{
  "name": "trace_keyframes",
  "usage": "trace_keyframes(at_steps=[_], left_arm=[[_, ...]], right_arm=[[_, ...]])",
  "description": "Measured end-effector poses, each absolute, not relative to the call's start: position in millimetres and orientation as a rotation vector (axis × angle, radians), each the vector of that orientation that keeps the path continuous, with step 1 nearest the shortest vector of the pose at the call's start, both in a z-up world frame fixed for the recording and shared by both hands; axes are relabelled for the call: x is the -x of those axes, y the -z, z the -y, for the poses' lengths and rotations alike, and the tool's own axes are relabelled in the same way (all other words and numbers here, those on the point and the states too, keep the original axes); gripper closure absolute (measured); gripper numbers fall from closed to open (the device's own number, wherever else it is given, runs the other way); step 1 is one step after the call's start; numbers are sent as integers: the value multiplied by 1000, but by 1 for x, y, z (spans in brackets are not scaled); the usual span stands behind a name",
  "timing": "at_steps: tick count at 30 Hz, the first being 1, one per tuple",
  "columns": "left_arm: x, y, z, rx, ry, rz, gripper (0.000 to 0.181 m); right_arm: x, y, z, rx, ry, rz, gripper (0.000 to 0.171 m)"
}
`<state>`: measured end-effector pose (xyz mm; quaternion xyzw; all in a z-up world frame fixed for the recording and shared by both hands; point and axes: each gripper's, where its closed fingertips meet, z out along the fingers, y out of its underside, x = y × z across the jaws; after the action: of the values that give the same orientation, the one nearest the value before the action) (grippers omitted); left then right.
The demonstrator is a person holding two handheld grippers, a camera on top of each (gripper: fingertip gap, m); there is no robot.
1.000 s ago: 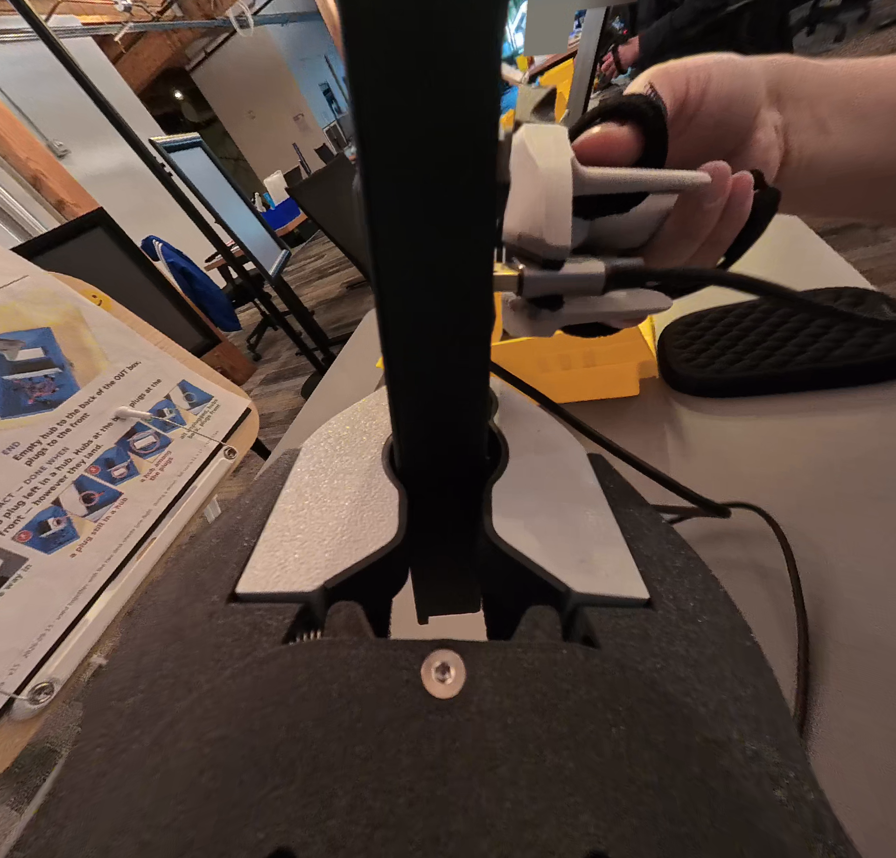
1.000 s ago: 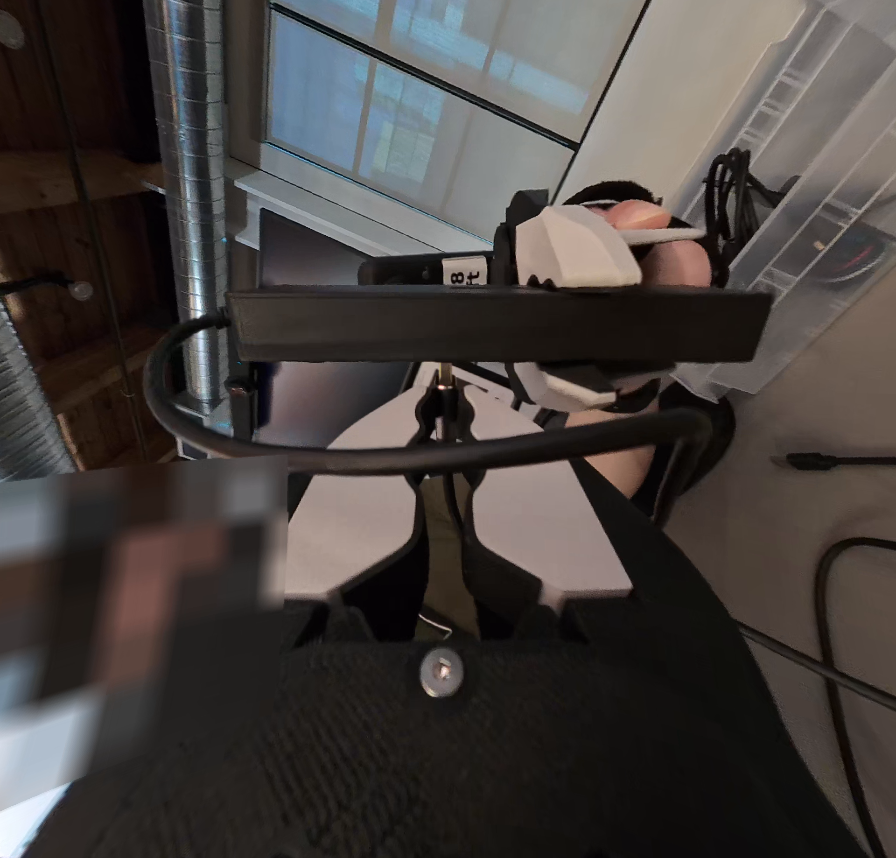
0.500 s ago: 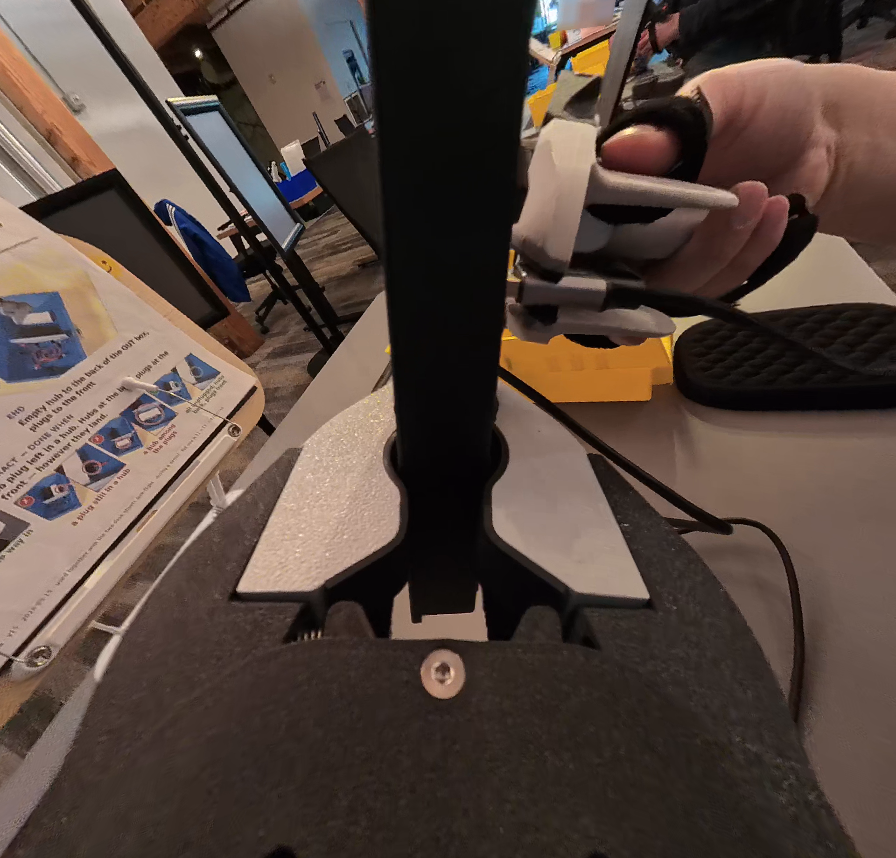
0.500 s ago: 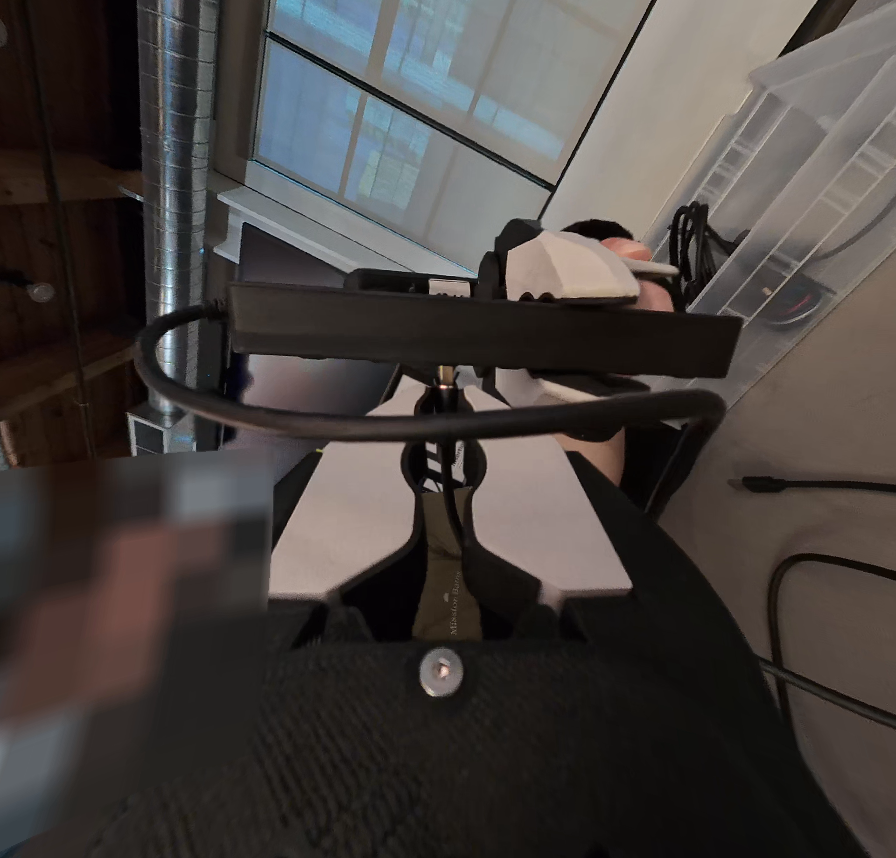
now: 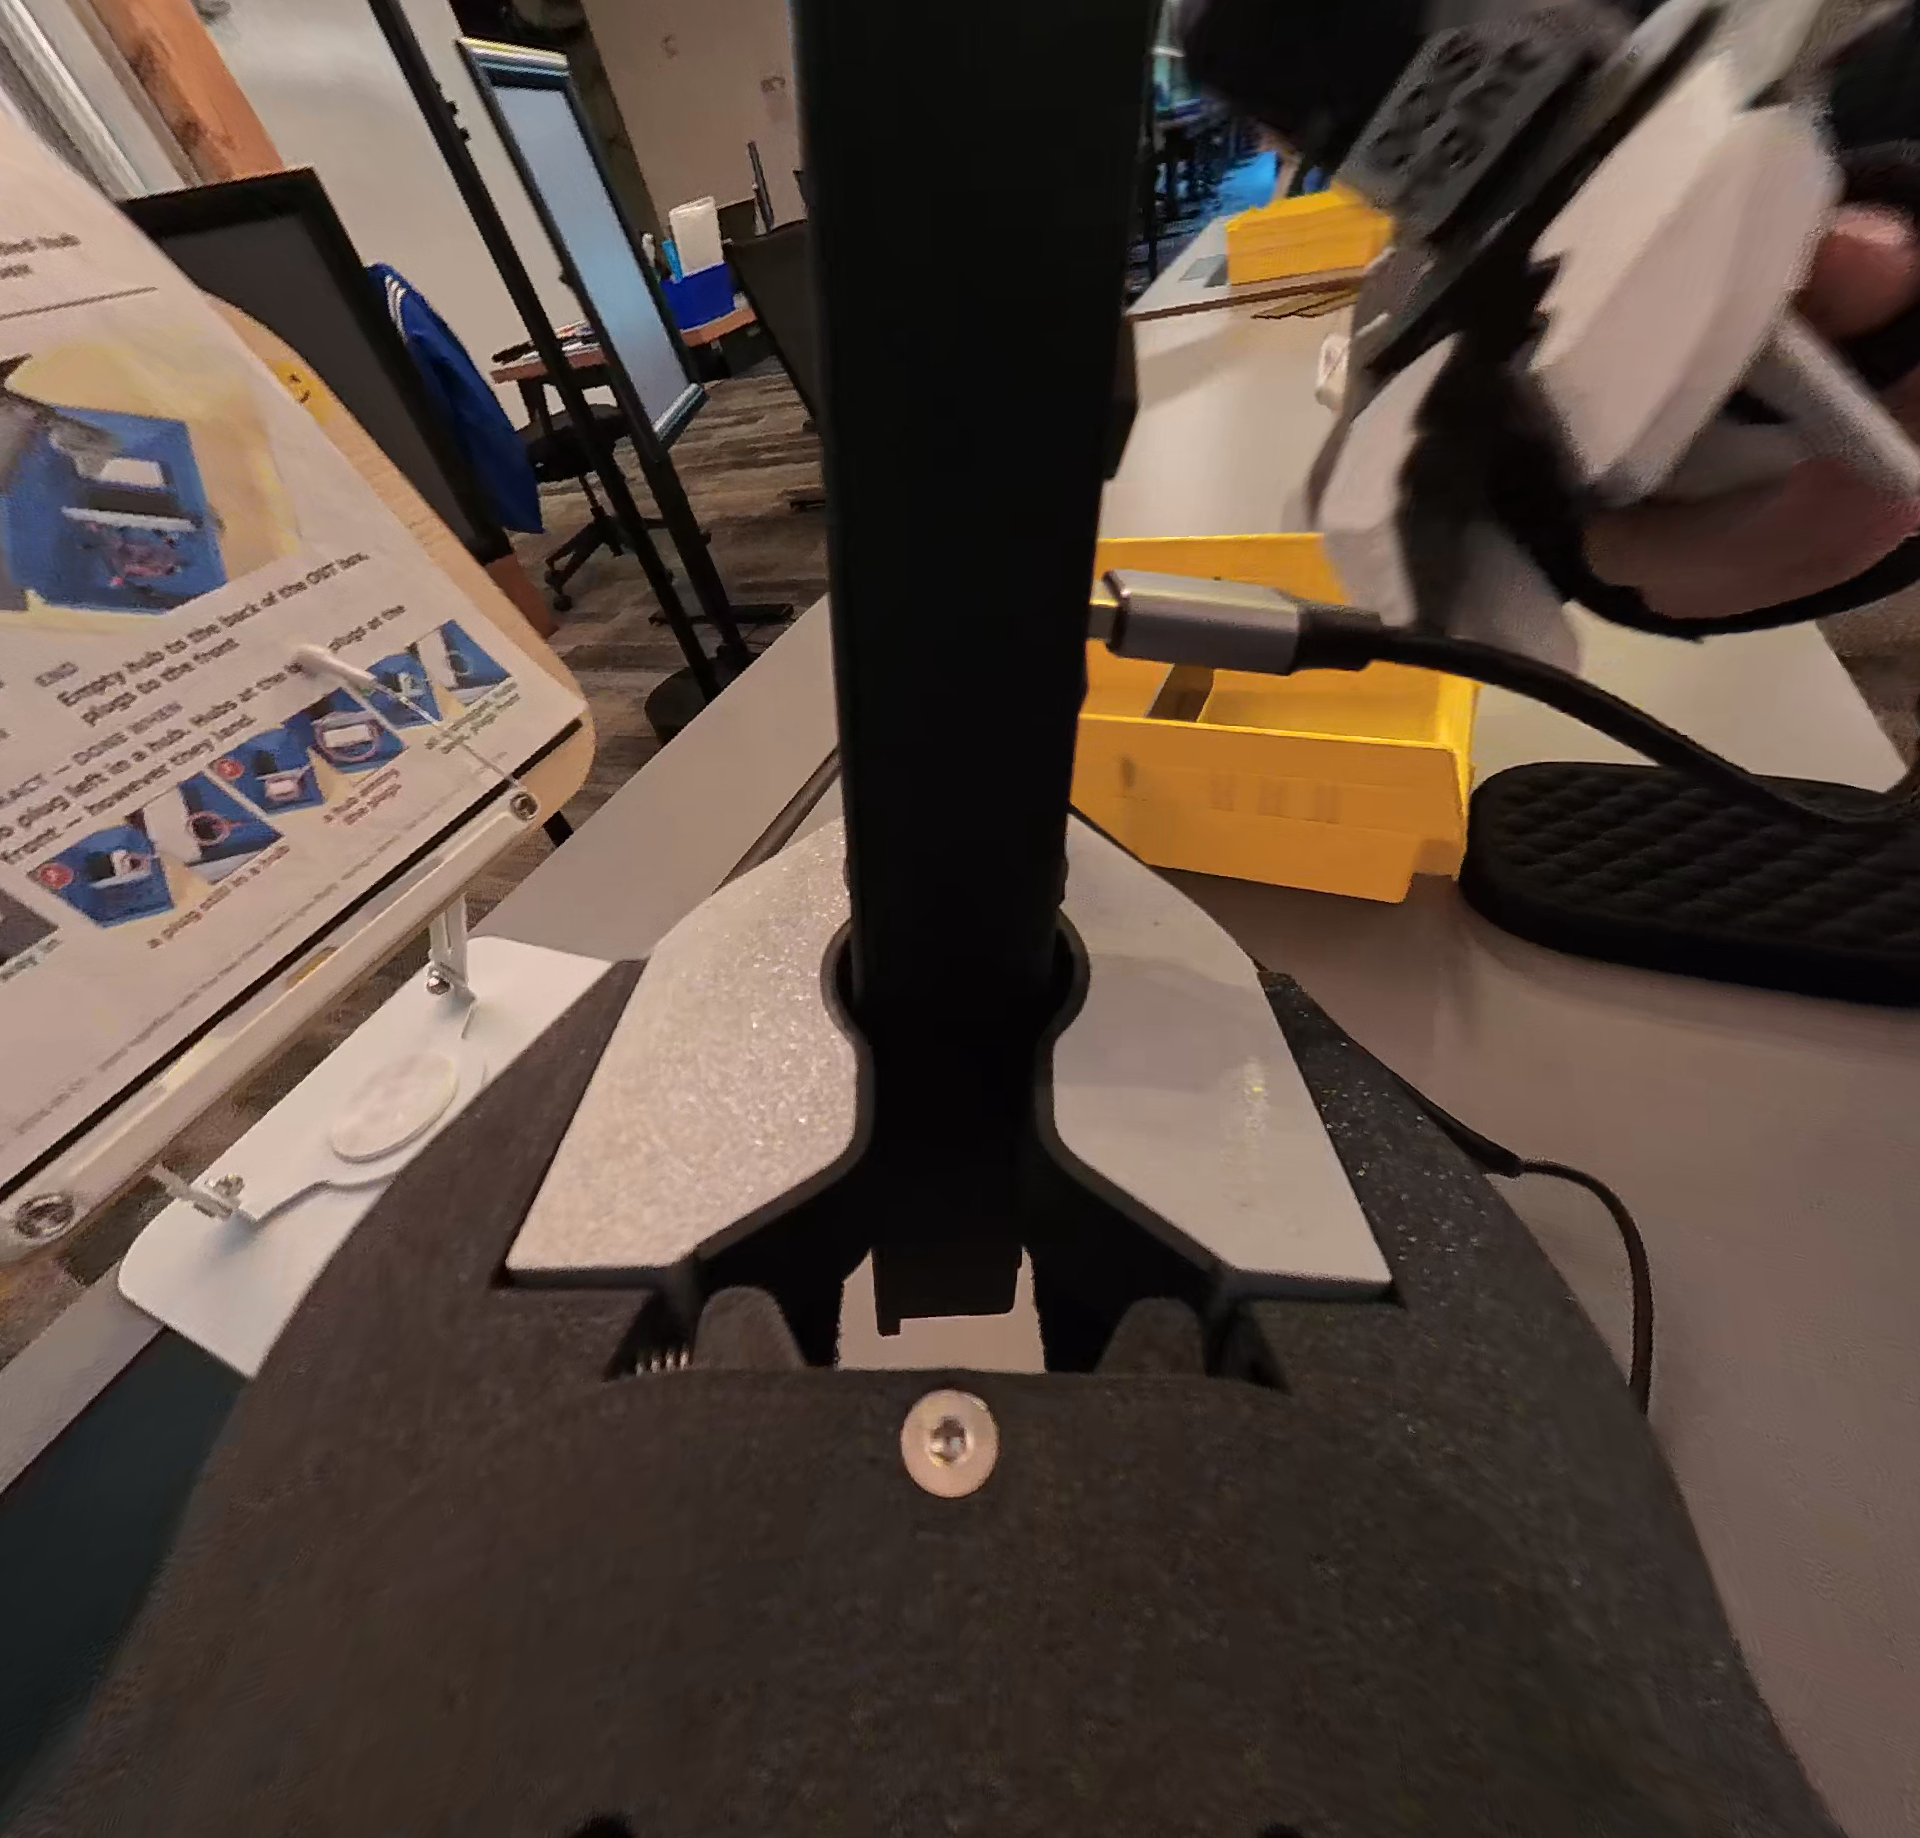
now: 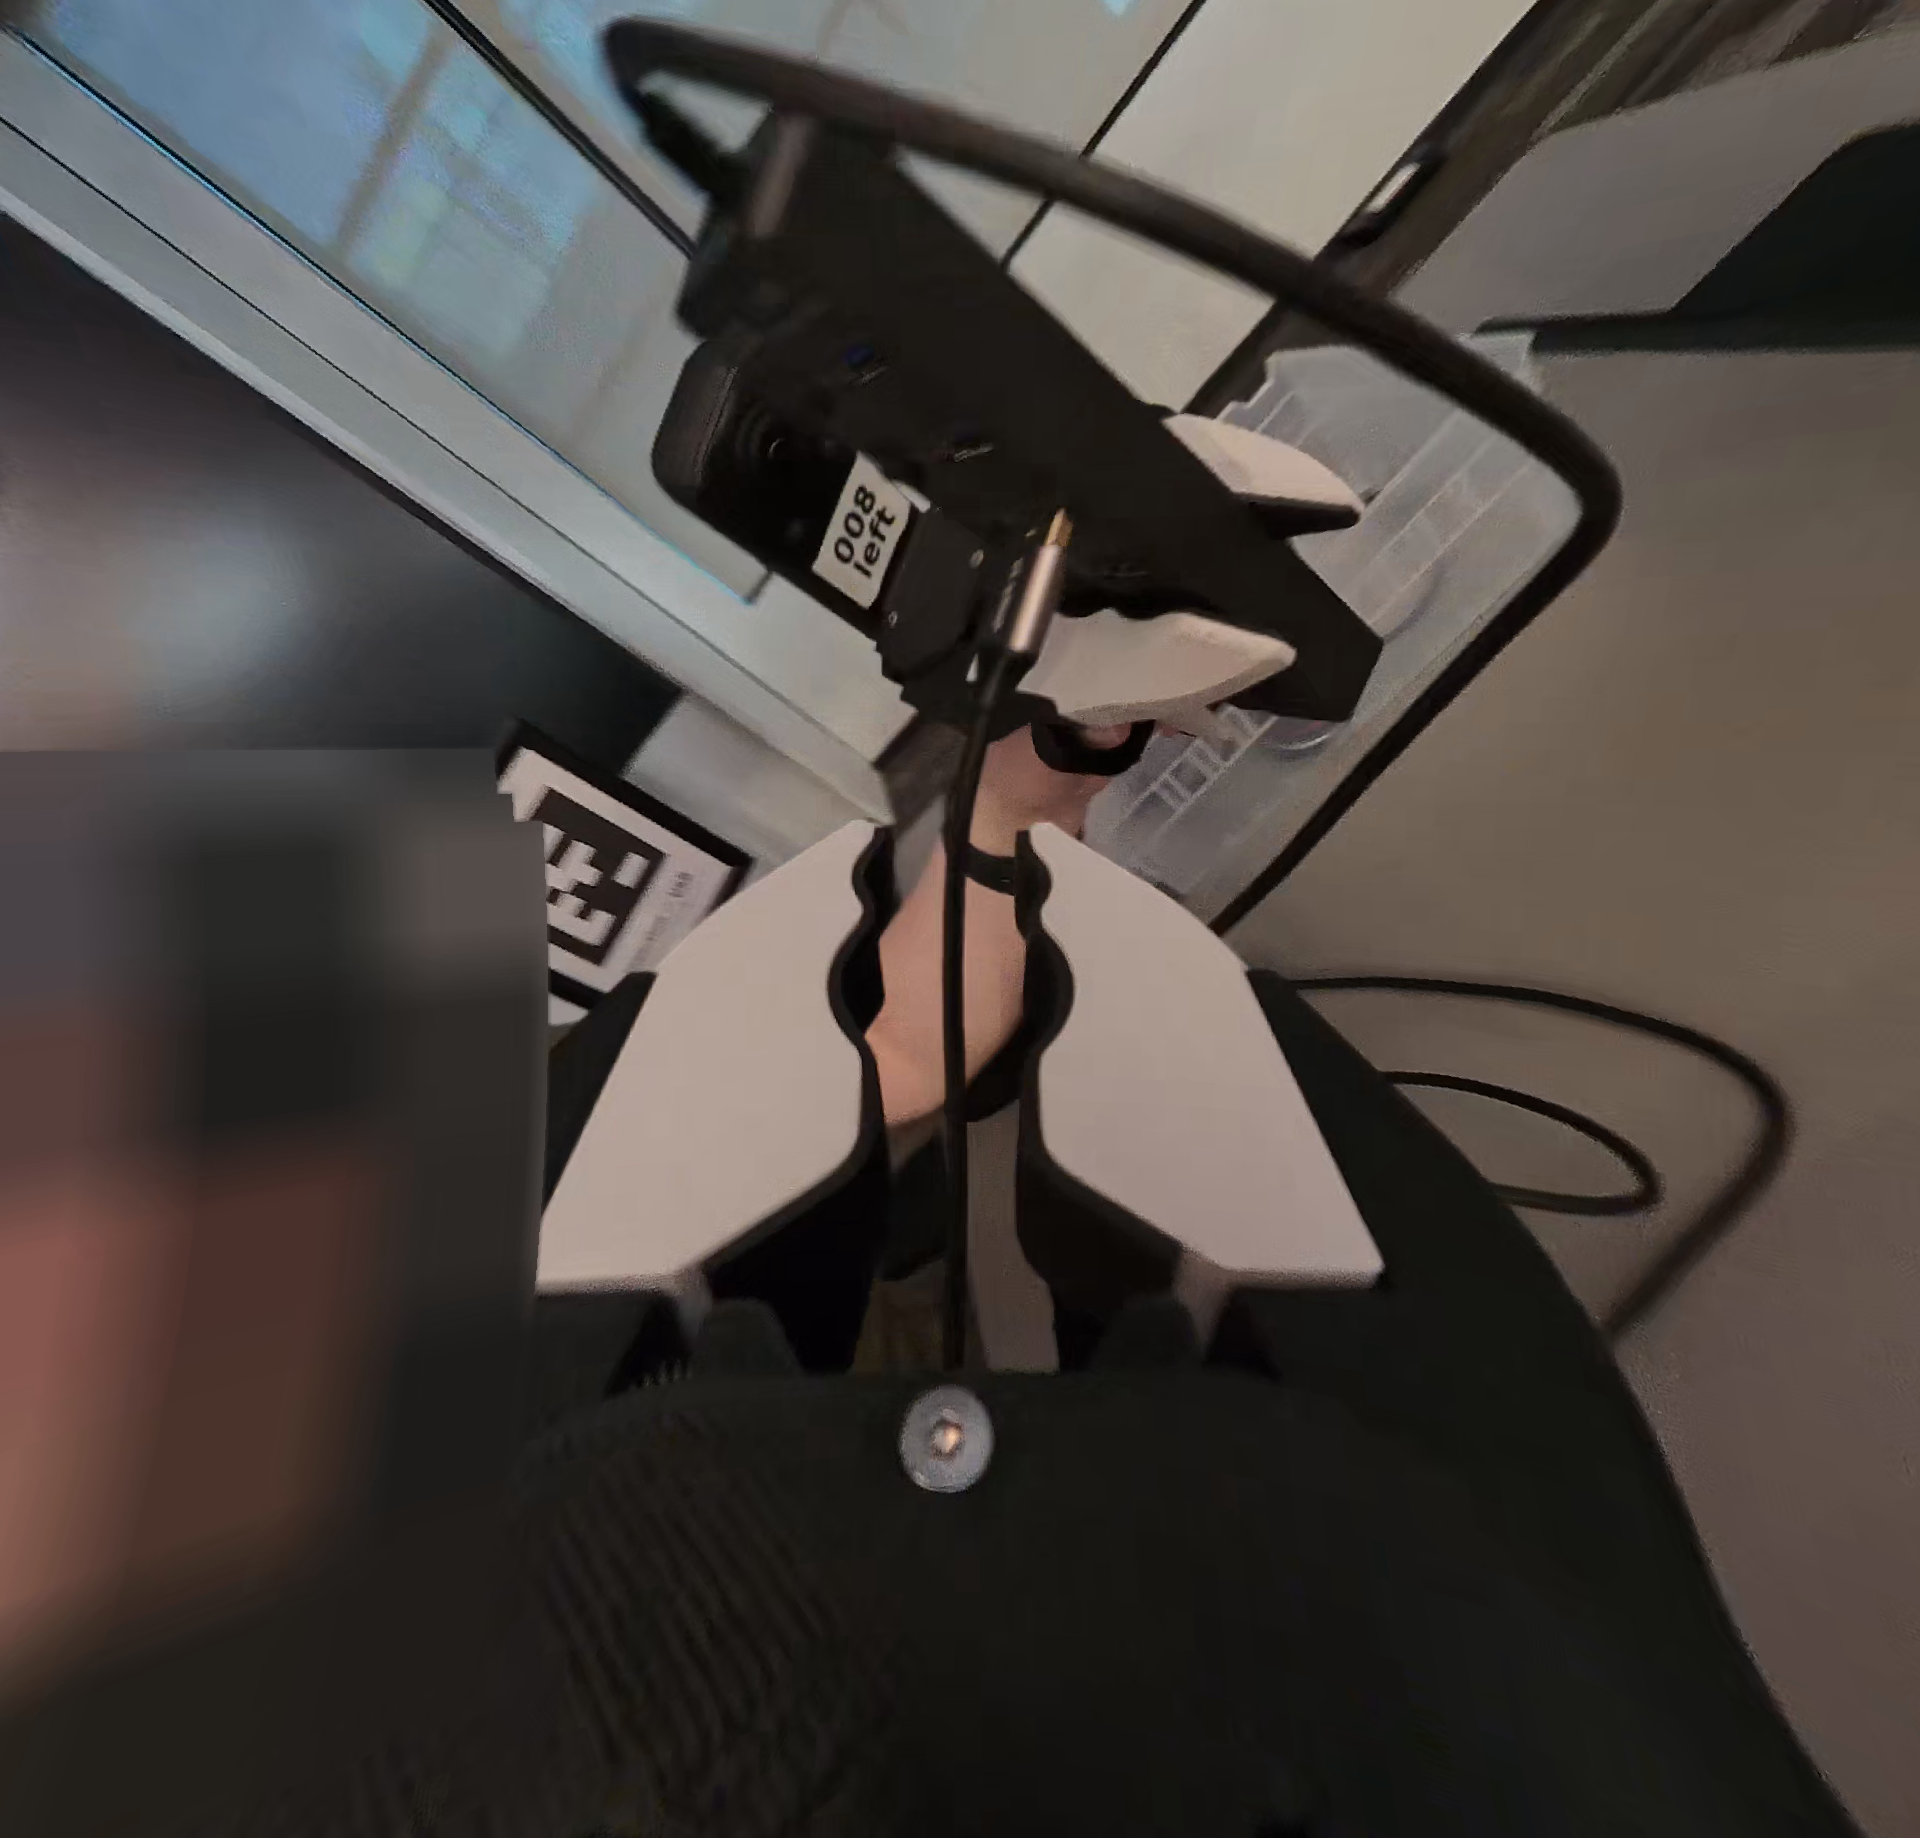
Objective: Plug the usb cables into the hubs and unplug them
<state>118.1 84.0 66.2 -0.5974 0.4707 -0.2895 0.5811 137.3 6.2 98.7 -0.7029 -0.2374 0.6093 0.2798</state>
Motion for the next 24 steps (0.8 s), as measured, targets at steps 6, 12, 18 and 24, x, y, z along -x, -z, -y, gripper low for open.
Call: trace_keyframes(at_steps=[6, 12, 18, 24], left_arm=[[-108, -73, -90, 1439, 791, -1004, 155], [-102, -88, -89, 1431, 903, -914, 155], [-93, -95, -98, 1457, 904, -789, 155], [-90, -100, -101, 1468, 931, -690, 155]], right_arm=[[-181, -112, -29, 1590, -757, 782, 148], [-172, -90, -49, 1452, -547, 730, 137], [-131, -92, -45, 1292, -572, 645, 128], [-112, -124, -41, 1183, -640, 532, 122]])
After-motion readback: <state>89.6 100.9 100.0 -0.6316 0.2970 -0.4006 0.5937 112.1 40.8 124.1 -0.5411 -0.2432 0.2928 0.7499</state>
